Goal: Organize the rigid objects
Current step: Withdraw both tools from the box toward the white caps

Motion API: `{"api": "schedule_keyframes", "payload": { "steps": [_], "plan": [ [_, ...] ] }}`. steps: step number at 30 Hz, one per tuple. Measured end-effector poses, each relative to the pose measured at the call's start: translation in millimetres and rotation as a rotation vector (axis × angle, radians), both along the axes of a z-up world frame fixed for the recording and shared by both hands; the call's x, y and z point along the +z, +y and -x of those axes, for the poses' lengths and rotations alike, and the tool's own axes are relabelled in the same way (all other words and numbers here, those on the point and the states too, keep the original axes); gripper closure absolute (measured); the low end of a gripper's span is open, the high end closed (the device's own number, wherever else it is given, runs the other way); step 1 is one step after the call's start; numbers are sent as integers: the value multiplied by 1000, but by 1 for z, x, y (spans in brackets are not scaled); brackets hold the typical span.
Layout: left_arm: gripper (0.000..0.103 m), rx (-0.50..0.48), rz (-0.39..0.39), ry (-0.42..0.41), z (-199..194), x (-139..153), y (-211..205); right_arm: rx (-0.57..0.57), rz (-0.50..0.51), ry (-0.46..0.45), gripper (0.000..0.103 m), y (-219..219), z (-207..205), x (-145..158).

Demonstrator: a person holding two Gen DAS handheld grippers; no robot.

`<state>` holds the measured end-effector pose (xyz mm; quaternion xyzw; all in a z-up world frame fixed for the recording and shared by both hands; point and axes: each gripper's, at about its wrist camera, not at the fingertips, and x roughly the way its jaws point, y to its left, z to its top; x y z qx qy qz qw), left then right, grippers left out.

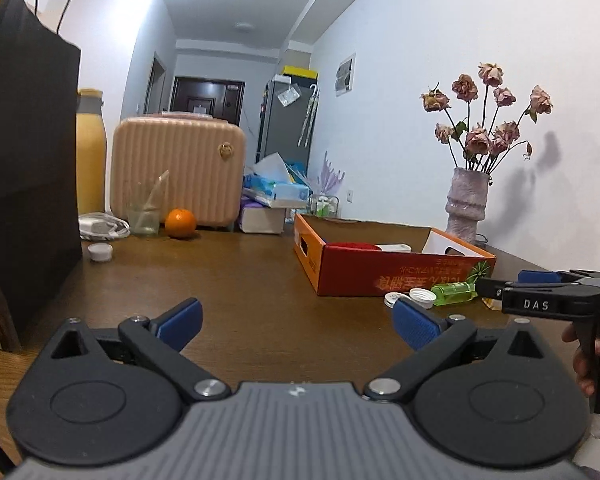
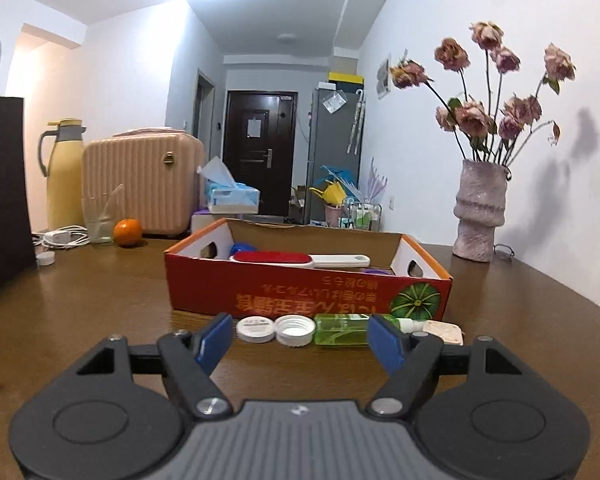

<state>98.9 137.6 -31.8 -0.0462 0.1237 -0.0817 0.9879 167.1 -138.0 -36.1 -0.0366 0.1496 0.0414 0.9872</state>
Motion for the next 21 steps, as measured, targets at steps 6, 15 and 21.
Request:
{"api": "schedule_keyframes", "payload": {
  "steps": [6, 15, 21],
  "plan": [
    [0, -20, 18, 32, -4, -3, 0, 17, -4, 10, 29, 8, 10, -5],
    [0, -86, 41, 117, -9, -3, -24, -60, -136, 13, 29, -25, 30, -13],
    [0, -132, -24, 145, -18, -6, -73, -102, -98, 15, 30, -63, 57, -23]
  ]
}}
